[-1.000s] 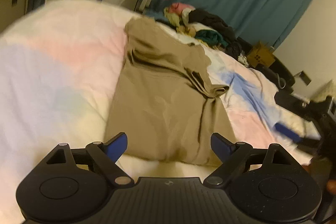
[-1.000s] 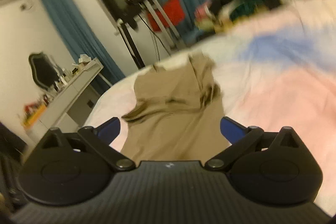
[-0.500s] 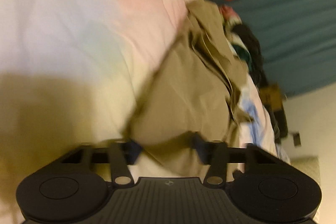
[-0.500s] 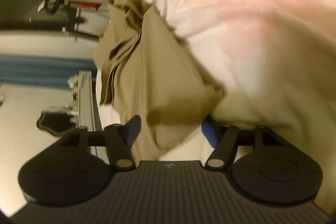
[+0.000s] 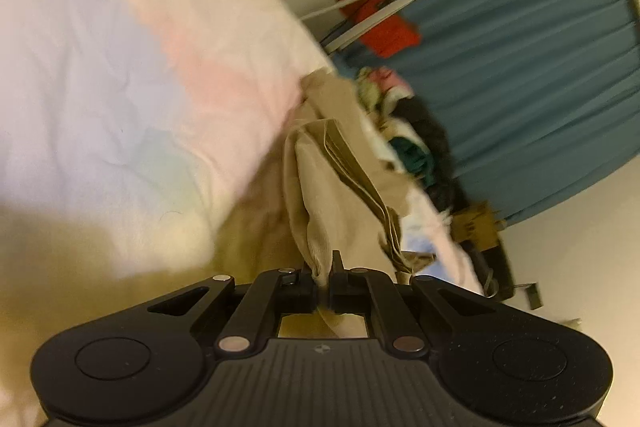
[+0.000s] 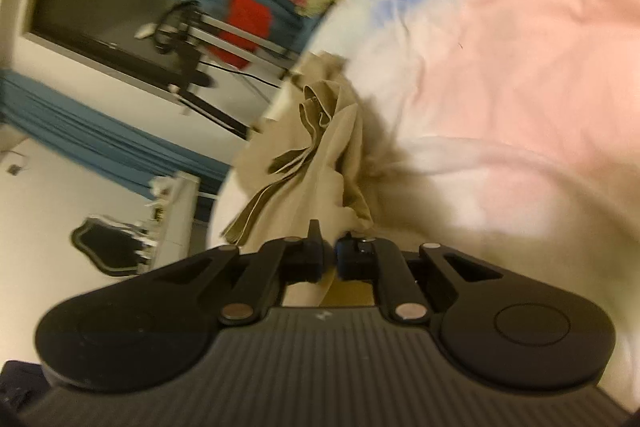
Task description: Fold clothes
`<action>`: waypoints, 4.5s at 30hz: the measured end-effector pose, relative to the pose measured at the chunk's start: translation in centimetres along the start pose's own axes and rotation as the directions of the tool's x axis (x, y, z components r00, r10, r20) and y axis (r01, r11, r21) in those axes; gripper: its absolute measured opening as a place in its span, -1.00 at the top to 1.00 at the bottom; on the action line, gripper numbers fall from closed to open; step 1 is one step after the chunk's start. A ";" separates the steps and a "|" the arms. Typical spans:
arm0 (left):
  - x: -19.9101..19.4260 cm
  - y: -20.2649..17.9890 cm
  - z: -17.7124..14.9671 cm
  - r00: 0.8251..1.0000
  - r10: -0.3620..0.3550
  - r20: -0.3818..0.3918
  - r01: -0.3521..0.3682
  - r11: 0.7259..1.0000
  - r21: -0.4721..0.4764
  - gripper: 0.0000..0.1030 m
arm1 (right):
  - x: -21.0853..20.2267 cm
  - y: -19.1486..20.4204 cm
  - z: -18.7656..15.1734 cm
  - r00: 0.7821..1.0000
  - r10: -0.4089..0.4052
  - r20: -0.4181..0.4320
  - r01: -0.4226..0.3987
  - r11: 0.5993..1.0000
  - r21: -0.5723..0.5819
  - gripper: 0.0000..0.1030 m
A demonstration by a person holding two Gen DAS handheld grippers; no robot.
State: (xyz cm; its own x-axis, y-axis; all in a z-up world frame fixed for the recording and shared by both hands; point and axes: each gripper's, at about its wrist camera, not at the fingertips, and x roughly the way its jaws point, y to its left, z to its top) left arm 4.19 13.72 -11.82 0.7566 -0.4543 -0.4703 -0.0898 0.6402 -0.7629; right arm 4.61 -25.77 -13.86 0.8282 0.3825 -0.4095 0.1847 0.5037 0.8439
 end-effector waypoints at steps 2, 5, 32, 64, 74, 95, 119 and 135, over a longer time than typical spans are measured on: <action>-2.3 -0.5 -0.8 0.999 -0.027 0.020 0.027 1.000 0.007 0.91 | -2.6 0.7 -0.9 1.000 0.019 0.016 -0.019 0.999 -0.038 0.85; -6.8 -0.6 -3.2 0.998 -0.052 0.045 0.052 0.999 0.005 0.91 | -6.9 0.9 -3.2 0.998 0.049 0.030 -0.047 0.996 -0.075 0.85; 5.0 -4.8 9.1 0.996 0.090 0.009 -0.090 0.996 -0.027 0.90 | 6.0 6.7 6.4 0.997 -0.080 0.012 0.081 0.996 -0.044 0.85; 7.6 -5.3 5.9 0.988 0.111 0.103 -0.149 0.844 0.515 -0.68 | 8.2 5.9 3.5 0.994 -0.103 -0.022 0.083 0.891 -0.446 -0.08; 13.2 -4.3 3.8 0.960 0.270 0.080 -0.259 0.739 0.622 -0.63 | 14.9 6.5 1.7 0.967 -0.255 -0.003 0.185 0.707 -0.683 0.46; 3.8 -5.3 -1.9 0.973 0.224 0.050 -0.206 0.755 0.622 -0.62 | 6.0 7.9 -1.6 0.971 -0.236 0.028 0.179 0.650 -0.738 0.45; 5.4 4.1 -0.8 0.986 0.022 -0.164 -0.038 0.994 -0.098 -0.19 | 4.3 4.4 -2.8 0.939 0.083 -0.333 -0.151 0.972 -0.182 -0.61; 5.0 4.3 0.7 0.998 -0.048 -0.034 0.042 0.984 -0.175 0.47 | 5.8 -2.7 -2.5 0.996 -0.003 -0.091 0.027 0.964 0.266 -0.19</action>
State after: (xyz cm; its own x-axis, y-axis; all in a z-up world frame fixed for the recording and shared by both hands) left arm 8.06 14.60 -17.13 0.7379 -0.5051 -0.4476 -0.1703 0.5024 -0.8477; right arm 7.55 -22.97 -19.42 0.7760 0.4501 -0.4419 0.3412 0.2896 0.8942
